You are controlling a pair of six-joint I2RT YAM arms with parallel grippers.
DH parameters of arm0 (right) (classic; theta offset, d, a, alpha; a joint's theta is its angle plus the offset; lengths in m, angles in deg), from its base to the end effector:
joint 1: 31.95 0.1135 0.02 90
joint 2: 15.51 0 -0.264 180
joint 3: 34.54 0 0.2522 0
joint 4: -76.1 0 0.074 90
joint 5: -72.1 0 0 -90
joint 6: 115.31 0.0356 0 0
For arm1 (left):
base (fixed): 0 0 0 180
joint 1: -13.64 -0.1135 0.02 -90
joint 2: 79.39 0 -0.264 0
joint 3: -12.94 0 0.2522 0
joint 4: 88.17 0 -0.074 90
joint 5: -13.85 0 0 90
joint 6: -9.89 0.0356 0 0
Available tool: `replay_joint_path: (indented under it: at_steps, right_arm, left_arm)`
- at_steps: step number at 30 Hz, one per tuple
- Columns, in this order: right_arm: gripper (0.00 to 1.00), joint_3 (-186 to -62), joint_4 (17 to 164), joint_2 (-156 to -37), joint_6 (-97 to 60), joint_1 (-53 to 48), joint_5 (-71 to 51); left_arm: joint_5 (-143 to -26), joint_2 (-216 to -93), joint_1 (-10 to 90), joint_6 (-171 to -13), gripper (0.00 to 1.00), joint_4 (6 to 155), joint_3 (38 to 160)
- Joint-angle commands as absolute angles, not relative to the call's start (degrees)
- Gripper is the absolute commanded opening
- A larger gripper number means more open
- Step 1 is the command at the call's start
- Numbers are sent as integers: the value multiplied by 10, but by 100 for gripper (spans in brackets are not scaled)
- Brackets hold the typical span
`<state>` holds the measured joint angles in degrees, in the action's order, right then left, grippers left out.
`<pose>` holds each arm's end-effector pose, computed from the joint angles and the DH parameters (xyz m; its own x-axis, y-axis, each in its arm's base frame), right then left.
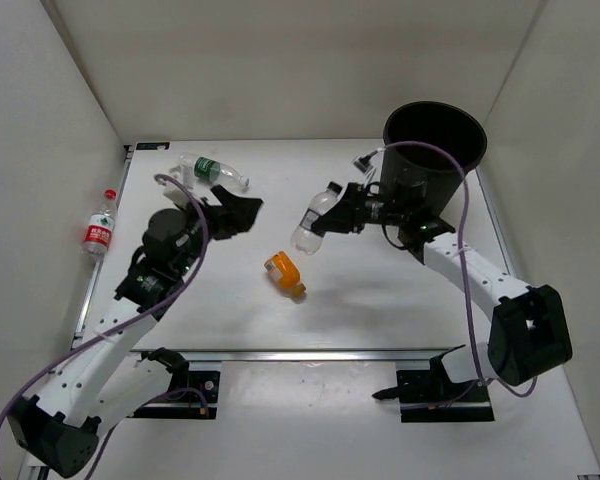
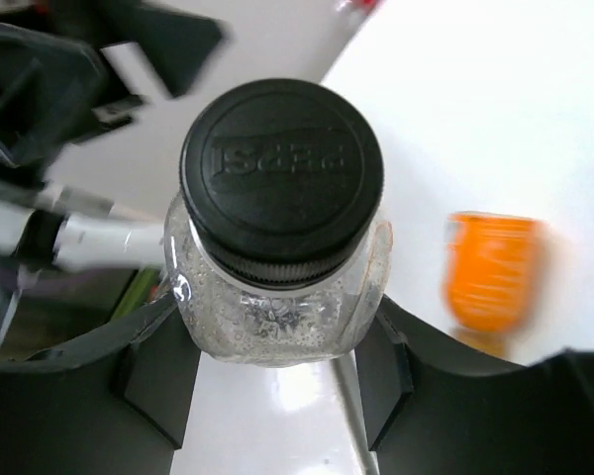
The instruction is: Put the plastic bottles in the bin
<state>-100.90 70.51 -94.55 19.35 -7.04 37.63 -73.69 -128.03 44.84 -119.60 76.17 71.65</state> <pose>0.2682 0.1569 0.3057 -0.7687 0.0816 -0.6343 -0.6187 0.1566 0.7699 0.1744 -0.1038 0.3451 -0.3702 -0.5186 -0.7707 0.3182 0.7087 -0.6297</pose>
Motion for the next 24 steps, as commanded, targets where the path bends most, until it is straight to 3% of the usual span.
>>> replay_joint_path:
  at_steps: [1,8,11,15,19,22,24]
  right_arm:
    - [0,-1096,866,-903,87,-141,348]
    - [0,-1341,1181,-936,-97,-314,170]
    - [0,-1428,1232,-988,-142,-347,59]
    - [0,-1509,1283,-1059,-196,-354,-77]
    - [3,-1510,1275,-1090,-198,-380,-70]
    - [18,-1497,1263,-1107,-193,-391,-52]
    - [43,-1503,1266,-1117,-200,-388,-57]
  left_arm:
    - [-690,-1287,357,-1152,99,601,818]
    - [-543,-1500,230,-1028,99,309,1012]
    - [-621,-1564,141,-1011,99,301,1029]
    - [-516,-1642,93,-992,99,287,1062]
    - [-497,-1719,13,-986,99,262,1120]
    - [-520,-1752,-36,-975,99,281,1144]
    - [-482,-1773,-44,-945,99,300,1161]
